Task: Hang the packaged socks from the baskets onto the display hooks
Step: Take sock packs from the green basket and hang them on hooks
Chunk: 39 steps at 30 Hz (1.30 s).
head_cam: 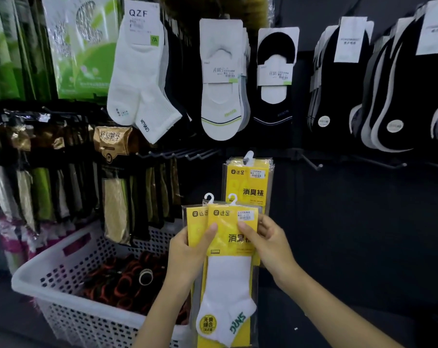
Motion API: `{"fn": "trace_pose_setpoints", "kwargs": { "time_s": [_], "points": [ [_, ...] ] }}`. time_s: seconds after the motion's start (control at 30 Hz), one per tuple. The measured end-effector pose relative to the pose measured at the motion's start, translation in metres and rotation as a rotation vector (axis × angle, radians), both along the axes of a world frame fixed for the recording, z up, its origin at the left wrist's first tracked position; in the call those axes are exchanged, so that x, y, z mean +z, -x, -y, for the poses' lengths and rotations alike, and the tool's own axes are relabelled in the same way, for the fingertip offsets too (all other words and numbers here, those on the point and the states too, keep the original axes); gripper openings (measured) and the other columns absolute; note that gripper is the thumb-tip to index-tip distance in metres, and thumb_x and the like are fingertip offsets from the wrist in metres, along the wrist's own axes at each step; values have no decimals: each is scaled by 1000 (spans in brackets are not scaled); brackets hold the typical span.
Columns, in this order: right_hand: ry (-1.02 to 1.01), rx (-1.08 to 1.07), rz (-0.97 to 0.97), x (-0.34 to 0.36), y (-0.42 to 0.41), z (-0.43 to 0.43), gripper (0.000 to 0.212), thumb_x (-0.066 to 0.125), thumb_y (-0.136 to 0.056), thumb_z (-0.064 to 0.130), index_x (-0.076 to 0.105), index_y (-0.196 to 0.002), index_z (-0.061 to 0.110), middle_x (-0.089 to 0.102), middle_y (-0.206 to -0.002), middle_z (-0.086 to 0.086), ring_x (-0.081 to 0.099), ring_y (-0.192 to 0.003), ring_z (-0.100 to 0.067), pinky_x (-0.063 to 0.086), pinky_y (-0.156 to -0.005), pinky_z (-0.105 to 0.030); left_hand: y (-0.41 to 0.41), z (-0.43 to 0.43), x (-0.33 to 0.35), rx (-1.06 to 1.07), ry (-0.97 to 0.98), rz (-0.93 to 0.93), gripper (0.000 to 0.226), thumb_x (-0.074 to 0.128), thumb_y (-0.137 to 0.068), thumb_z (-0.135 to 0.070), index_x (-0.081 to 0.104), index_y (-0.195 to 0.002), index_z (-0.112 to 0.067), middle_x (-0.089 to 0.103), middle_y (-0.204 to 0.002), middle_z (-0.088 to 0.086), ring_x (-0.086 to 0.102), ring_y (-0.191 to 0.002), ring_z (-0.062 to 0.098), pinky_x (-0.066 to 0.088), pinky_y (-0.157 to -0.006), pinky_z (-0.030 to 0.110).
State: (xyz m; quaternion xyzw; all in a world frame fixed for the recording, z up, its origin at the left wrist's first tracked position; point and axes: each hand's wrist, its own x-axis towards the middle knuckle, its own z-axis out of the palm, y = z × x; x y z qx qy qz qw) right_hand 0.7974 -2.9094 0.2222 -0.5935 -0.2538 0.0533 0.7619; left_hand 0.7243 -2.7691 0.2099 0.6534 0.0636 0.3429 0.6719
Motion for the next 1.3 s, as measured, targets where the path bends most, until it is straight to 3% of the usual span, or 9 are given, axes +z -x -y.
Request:
{"fn": "trace_pose_setpoints", "kwargs": {
  "time_s": [0.13,0.27,0.43,0.57,0.73,0.87,1.0,1.13,1.3],
  "points": [
    [-32,-64,-39,6,-7,14,15,58,-91,14,62,-104,20,75,-93,5,72,-83,-8,54,-60,-15,1,-6,-2,-12,-49,-14,41,45,-91,-44,73,-97,-15,72,-92,17,66,-84,22,49,-76,30],
    [-74,-191,-13,28,-21,21,12,54,-95,14,63,-101,19,75,-90,3,72,-79,-10,54,-57,-16,5,-16,-1,59,-69,18,37,43,-91,-44,72,-97,-22,76,-90,-8,71,-85,6,51,-66,11],
    [-30,-231,108,53,-39,18,9,54,-95,14,61,-94,19,73,-83,7,70,-71,-1,53,-56,-14,13,-33,3,173,-64,41,37,41,-92,-45,71,-95,-22,75,-88,-10,70,-80,2,50,-61,8],
    [32,-206,166,59,-49,5,11,53,-96,13,61,-92,20,71,-85,6,69,-70,-1,53,-56,-15,19,-42,6,229,-44,45,35,40,-93,-47,69,-94,-27,75,-88,-11,69,-82,-1,49,-68,16],
    [65,-242,156,54,-61,-10,12,54,-95,13,59,-87,20,70,-80,5,69,-65,-2,54,-54,-16,20,-43,8,244,-30,57,26,40,-97,-41,63,-85,-35,67,-74,-34,61,-71,-20,42,-56,-2],
    [55,-350,86,44,-72,-13,9,65,-89,23,57,-88,19,70,-87,-2,68,-77,-11,55,-65,-24,16,-42,6,225,-30,42,31,40,-96,-42,68,-89,-30,73,-81,-22,67,-75,-8,45,-57,2],
    [127,-482,52,30,-77,-8,24,73,-81,29,54,-84,15,62,-82,0,61,-75,-11,47,-61,-20,15,-38,4,202,-47,35,34,40,-93,-47,69,-91,-30,74,-87,-18,69,-80,-4,46,-59,4],
    [187,-565,-2,9,-72,4,22,73,-82,20,54,-87,9,54,-79,4,54,-77,-14,42,-60,-18,10,-32,3,180,-29,25,34,41,-89,-50,69,-89,-29,74,-86,-16,70,-80,-1,48,-60,6],
    [181,-300,31,-8,-34,8,13,69,-85,21,58,-86,12,60,-85,0,58,-80,-13,48,-69,-21,-1,-13,-4,88,-24,-1,36,42,-94,-43,71,-94,-21,76,-87,-9,71,-80,5,50,-61,10]
  ]
}}
